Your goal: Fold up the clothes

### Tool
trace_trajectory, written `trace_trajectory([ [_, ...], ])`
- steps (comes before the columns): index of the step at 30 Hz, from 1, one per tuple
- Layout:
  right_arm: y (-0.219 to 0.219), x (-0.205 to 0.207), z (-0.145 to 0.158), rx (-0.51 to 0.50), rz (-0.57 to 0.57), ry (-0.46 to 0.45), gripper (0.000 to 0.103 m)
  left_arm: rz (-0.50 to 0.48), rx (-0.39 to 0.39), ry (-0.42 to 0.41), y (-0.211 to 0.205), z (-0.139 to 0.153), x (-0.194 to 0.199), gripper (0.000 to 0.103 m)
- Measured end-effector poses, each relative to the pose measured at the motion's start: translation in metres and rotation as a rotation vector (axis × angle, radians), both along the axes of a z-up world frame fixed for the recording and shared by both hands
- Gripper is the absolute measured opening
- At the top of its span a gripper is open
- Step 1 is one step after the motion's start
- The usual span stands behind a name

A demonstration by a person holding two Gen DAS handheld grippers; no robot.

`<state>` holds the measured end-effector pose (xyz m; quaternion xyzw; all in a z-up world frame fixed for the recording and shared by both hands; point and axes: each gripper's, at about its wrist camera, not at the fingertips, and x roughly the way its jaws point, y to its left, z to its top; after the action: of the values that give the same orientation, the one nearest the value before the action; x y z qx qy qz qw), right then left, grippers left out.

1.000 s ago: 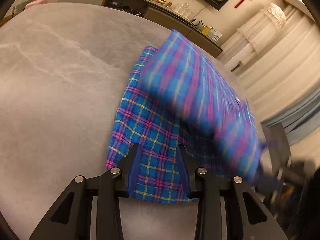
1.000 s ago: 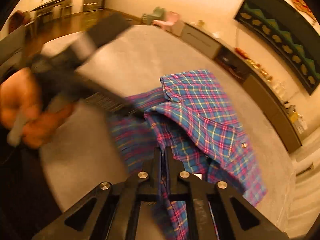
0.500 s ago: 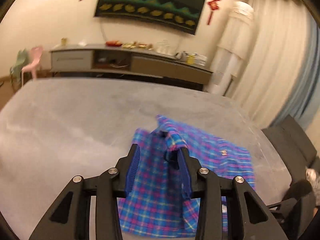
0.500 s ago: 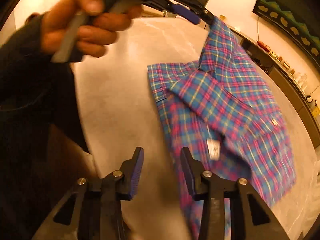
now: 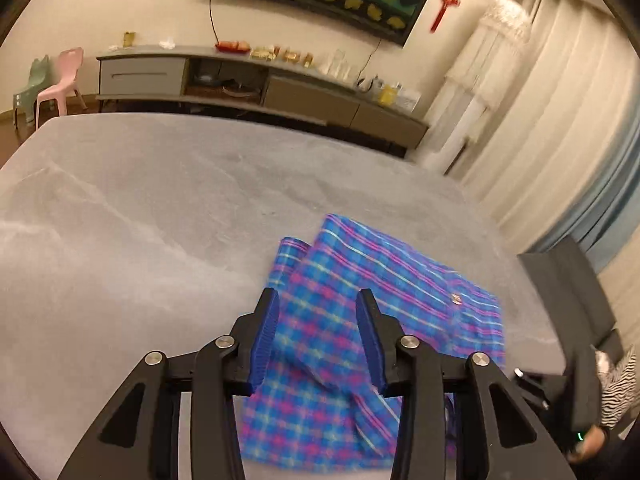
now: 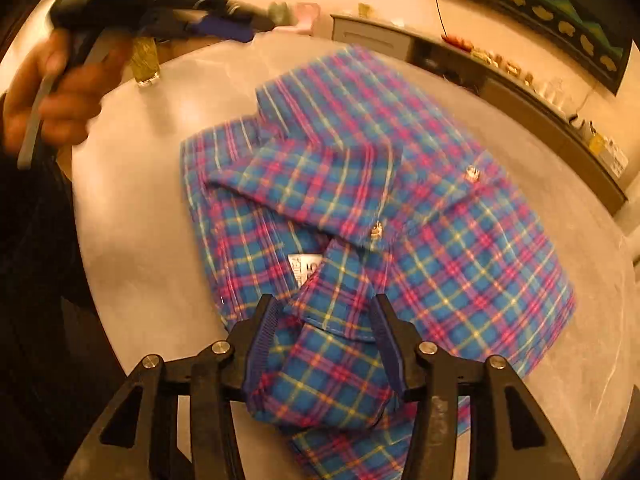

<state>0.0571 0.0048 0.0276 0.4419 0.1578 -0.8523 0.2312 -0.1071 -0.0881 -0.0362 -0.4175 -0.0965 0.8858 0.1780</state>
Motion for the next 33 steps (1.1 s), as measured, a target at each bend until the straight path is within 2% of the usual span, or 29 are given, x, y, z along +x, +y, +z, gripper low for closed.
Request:
trace_trajectory([
  [5, 0.014, 0.004, 0.003, -0.02, -0.044, 0.002, 0.051, -0.029, -0.116, -0.066, 0.028, -0.041, -0.026, 0.04],
  [7, 0.019, 0.003, -0.002, -0.034, -0.05, -0.012, 0.051, -0.015, -0.115, -0.077, 0.031, -0.048, -0.028, 0.039],
  [9, 0.021, -0.001, -0.006, -0.052, -0.053, -0.022, 0.04, -0.005, -0.111, -0.078, 0.032, -0.052, -0.027, 0.016],
  [10, 0.022, -0.002, -0.007, -0.059, -0.053, -0.025, 0.033, -0.004, -0.109, -0.07, 0.032, -0.051, -0.024, 0.008],
  [11, 0.023, -0.003, -0.008, -0.063, -0.05, -0.025, 0.019, -0.003, -0.107, -0.063, 0.032, -0.05, -0.022, 0.005],
  [13, 0.025, -0.004, -0.007, -0.064, -0.053, -0.015, 0.011, -0.007, -0.07, -0.046, 0.027, -0.041, -0.016, 0.002],
  [16, 0.033, 0.0, 0.005, -0.083, -0.062, 0.008, 0.008, -0.028, -0.012, -0.032, 0.022, -0.016, -0.006, 0.001],
  [21, 0.044, 0.019, 0.023, -0.116, -0.043, -0.011, 0.008, -0.09, -0.051, -0.102, 0.016, -0.024, 0.022, 0.001],
  [24, 0.045, 0.023, 0.006, -0.091, -0.014, -0.076, 0.008, -0.127, -0.077, -0.145, 0.012, -0.029, 0.038, 0.001],
  [26, 0.044, 0.019, -0.013, -0.071, -0.018, -0.129, 0.008, -0.119, -0.097, -0.213, 0.012, -0.054, 0.038, 0.001],
  [28, 0.044, 0.018, -0.021, -0.057, -0.016, -0.146, 0.008, -0.117, -0.112, -0.242, 0.013, -0.069, 0.04, 0.001],
  [32, 0.051, 0.013, -0.023, -0.007, -0.026, -0.144, 0.008, -0.165, -0.081, -0.224, 0.019, -0.061, 0.05, 0.003],
  [33, 0.056, 0.012, -0.023, -0.002, -0.032, -0.15, 0.008, -0.173, -0.037, -0.212, 0.016, -0.055, 0.05, 0.004],
])
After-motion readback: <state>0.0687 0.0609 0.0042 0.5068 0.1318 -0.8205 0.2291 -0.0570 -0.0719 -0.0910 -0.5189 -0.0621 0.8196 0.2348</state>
